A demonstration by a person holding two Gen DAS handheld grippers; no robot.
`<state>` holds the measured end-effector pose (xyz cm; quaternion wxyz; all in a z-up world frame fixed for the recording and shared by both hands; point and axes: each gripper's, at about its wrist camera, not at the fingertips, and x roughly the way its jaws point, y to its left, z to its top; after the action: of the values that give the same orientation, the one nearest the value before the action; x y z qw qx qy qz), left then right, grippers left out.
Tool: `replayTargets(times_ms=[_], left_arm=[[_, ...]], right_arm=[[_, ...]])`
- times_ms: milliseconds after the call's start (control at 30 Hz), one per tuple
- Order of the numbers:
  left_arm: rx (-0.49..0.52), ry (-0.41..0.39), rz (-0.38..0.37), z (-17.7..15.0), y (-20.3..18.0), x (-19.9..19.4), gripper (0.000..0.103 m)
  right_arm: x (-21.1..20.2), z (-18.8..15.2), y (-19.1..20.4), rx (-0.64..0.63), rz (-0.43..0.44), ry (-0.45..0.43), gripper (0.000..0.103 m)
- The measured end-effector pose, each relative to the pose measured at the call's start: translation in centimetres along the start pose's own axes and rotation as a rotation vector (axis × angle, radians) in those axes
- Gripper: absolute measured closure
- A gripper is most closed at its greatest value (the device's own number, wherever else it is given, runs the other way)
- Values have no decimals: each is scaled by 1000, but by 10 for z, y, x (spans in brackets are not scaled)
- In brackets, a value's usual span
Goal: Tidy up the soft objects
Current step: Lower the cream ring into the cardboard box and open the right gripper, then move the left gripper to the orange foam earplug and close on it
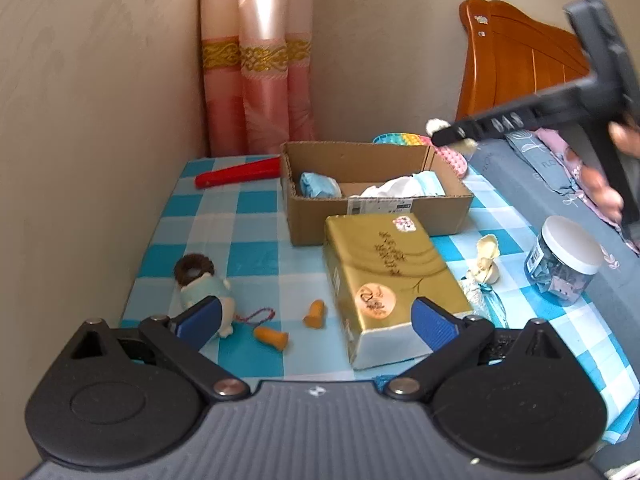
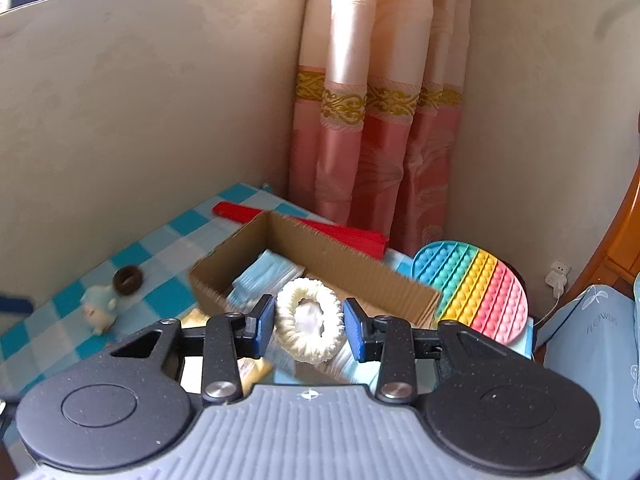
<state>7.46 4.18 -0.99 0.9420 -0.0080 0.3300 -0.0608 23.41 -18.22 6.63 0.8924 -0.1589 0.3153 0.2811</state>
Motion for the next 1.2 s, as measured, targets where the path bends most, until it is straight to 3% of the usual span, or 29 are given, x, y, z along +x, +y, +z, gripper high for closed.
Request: replayTargets(times_ms=[67, 133, 167, 233, 300, 833, 1200], left_arm=[[-3, 1, -2, -4, 2, -2, 3], [-4, 6, 9, -7, 4, -1, 3], [-8, 10, 14, -8, 6, -1, 3], [-17, 15, 15, -11, 9, -1, 3], [-24, 20, 14, -12, 10, -1, 3], [-58, 77, 27, -26, 19, 2, 3], [-53, 107, -6, -44, 26, 28, 3]], right_arm=[[11, 10, -4, 0, -15, 3, 61], [21, 19, -9, 12, -27, 8, 52], [26, 23, -11, 18, -26, 11, 45], [28, 26, -12, 32, -40, -3, 7], [23, 26, -11, 41, -25, -32, 1], [-42, -8, 36, 19, 91, -43, 0], [-63, -39, 60, 24, 83, -57, 0]])
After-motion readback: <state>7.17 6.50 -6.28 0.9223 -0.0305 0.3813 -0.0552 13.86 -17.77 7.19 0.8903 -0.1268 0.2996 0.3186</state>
